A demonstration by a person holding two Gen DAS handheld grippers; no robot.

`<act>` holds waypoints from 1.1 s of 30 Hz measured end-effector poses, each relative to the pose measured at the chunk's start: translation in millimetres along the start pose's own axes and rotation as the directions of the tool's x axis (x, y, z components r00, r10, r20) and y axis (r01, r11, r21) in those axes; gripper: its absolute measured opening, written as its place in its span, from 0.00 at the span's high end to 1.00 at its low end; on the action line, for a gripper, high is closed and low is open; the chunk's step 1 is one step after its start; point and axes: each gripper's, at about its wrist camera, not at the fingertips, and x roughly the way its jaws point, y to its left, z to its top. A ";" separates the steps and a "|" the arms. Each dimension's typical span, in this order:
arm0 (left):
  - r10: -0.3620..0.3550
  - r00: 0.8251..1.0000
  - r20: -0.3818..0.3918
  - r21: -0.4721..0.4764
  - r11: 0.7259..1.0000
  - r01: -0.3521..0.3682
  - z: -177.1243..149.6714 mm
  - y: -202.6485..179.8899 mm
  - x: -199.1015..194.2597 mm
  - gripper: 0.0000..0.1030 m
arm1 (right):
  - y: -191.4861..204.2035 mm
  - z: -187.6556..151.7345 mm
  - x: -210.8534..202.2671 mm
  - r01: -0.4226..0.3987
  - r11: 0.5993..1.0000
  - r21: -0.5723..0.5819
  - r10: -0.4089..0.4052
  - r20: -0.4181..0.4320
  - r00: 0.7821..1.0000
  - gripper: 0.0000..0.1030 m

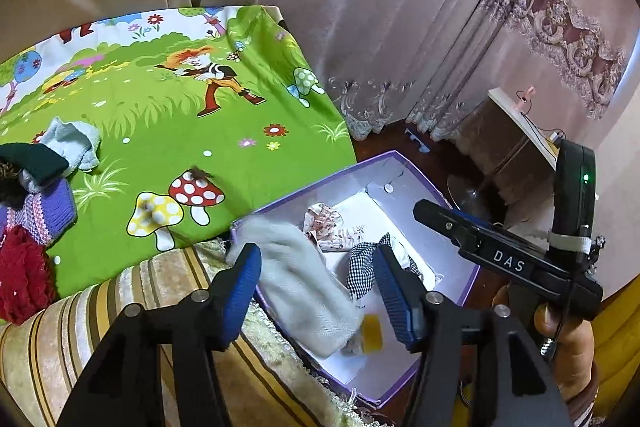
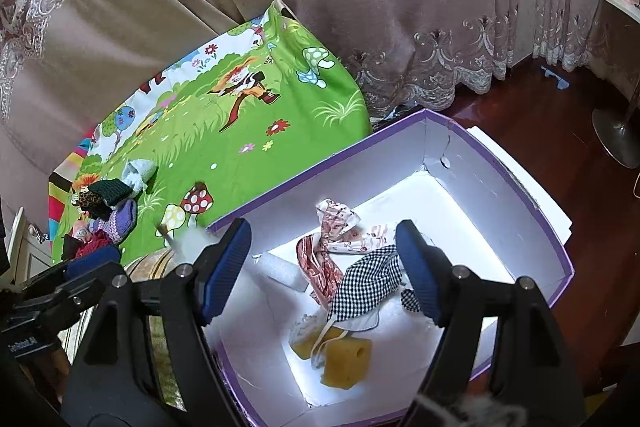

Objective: Organize soft objects
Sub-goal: 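Carry foam block and grey pouch to the box and release them inside, then move both open tools back over the pile of soft items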

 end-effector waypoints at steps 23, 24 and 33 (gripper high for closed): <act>0.030 0.998 0.047 -0.158 0.987 -0.022 -8.4 55.4 -28.7 0.42 | 58.7 -6.4 -2.6 -0.065 0.988 -0.138 0.064 -0.009 0.998 0.25; 0.033 0.998 0.052 -0.170 0.985 -0.024 -8.9 60.1 -31.2 0.42 | 62.8 -6.8 -2.5 -0.064 0.987 -0.149 0.064 -0.009 0.998 0.25; 0.077 0.992 0.103 -0.278 0.959 -0.045 -17.3 110.9 -60.8 0.42 | 110.0 -13.0 1.3 -0.118 0.966 -0.230 0.109 -0.052 0.993 0.25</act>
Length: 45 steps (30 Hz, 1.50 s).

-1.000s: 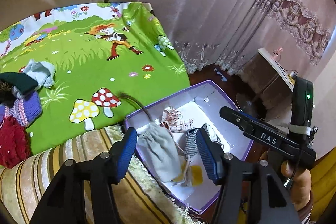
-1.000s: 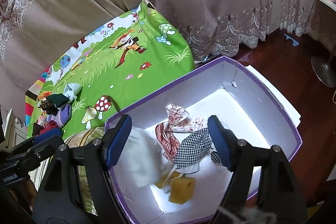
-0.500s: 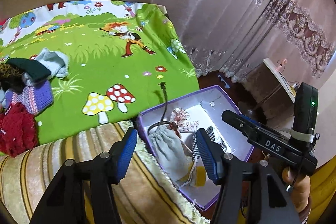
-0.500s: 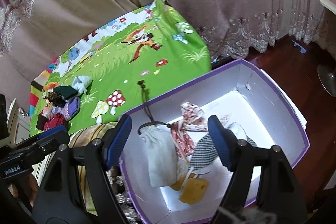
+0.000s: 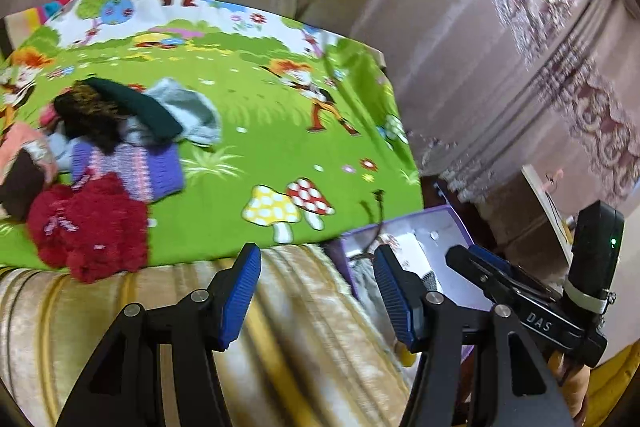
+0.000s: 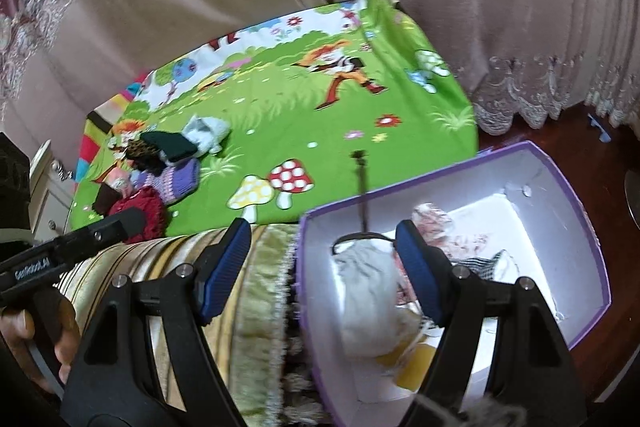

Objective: Organize soft objects
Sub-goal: 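Move both open tools back over the pile of soft items, then grasp the red fuzzy toy with the right tool while the left tool grasps the brown knit glove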

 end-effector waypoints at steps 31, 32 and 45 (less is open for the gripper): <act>0.286 0.958 0.020 -0.131 0.951 -0.281 35.6 185.2 -48.9 0.42 | 192.0 -2.7 78.1 -0.245 0.913 -0.325 0.179 -0.219 0.959 0.25; 0.290 0.957 0.014 -0.121 0.951 -0.286 37.4 186.5 -46.3 0.42 | 197.2 -3.2 81.8 -0.247 0.909 -0.335 0.176 -0.228 0.958 0.25; 0.322 0.947 -0.011 -0.041 0.946 -0.322 48.9 203.5 -28.7 0.42 | 271.6 -15.2 118.5 -0.254 0.764 -0.594 0.102 -0.278 0.955 0.21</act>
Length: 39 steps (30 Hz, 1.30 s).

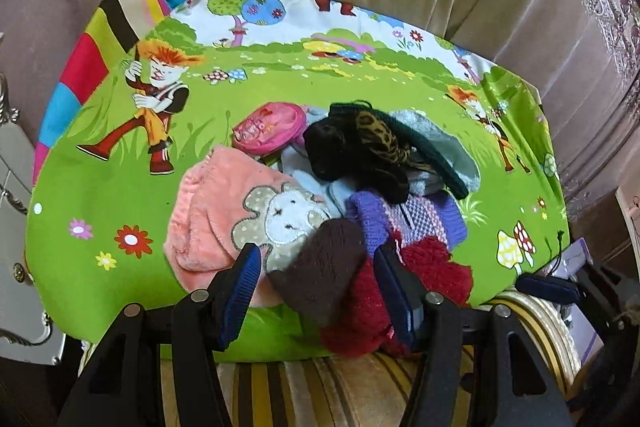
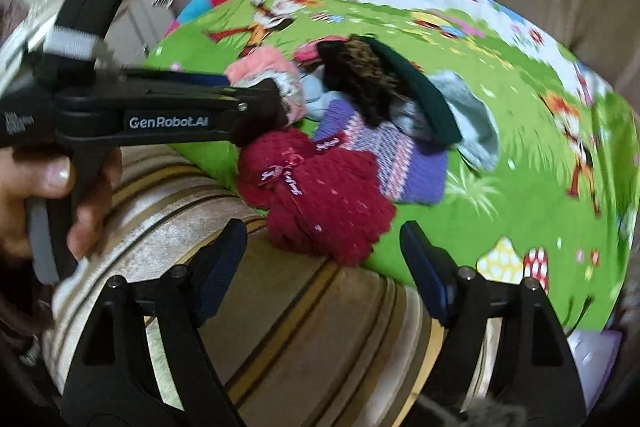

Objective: Organize soft objects
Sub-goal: 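Grasp the red fuzzy toy with the right tool while the left tool grasps the brown knit glove, then lift and carry the red toy and brown glove over the white box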

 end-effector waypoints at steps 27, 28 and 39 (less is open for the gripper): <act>-0.149 0.982 0.119 -0.182 0.969 0.169 -10.0 39.1 -20.3 0.77 | 17.9 25.5 67.3 -0.041 0.971 -0.234 0.022 -0.085 0.996 0.57; -0.145 0.982 0.123 -0.182 0.969 0.166 -10.7 38.9 -21.6 0.77 | 15.5 24.6 63.9 -0.046 0.974 -0.222 0.031 -0.074 0.997 0.58; -0.126 0.981 0.145 -0.187 0.971 0.152 -16.0 36.9 -32.2 0.77 | 4.0 17.9 27.4 -0.044 0.989 -0.138 0.050 0.040 0.998 0.63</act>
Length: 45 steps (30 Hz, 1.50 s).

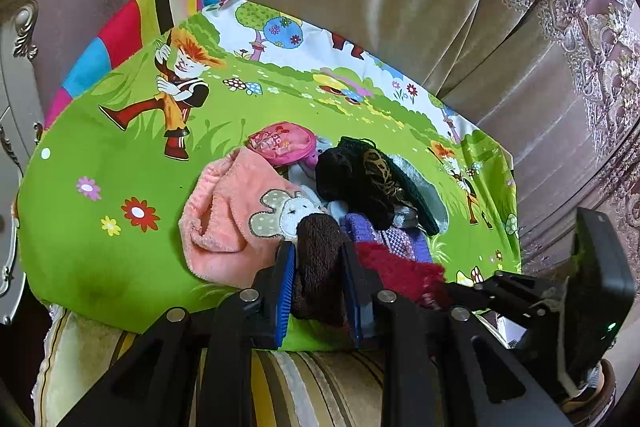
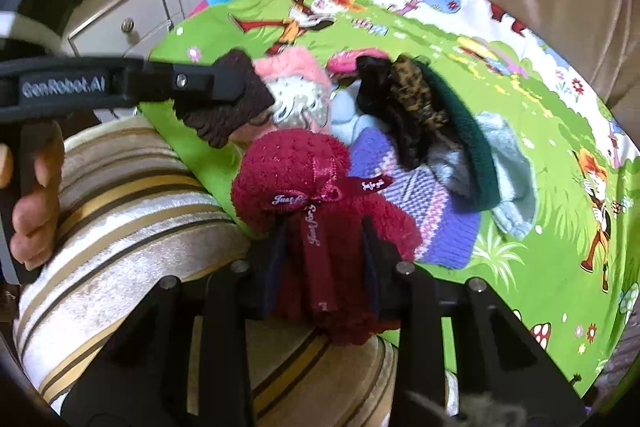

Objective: Organize soft objects
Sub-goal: 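Lift and carry the red toy and brown glove over the white box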

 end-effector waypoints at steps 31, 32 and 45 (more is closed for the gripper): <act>-0.063 0.997 -0.038 0.136 0.988 0.067 -24.0 -98.1 3.4 0.77 | -113.9 -137.6 -163.9 0.221 0.865 0.450 -0.304 0.120 0.945 0.63; -0.067 0.997 -0.041 0.144 0.987 0.072 -24.8 -102.9 4.1 0.77 | -118.2 -145.5 -168.8 0.232 0.854 0.466 -0.316 0.110 0.942 0.63; -0.137 0.986 -0.091 0.251 0.956 0.155 -43.3 -172.6 8.8 0.77 | -147.4 -239.8 -205.8 0.329 0.738 0.589 -0.395 -0.019 0.919 0.63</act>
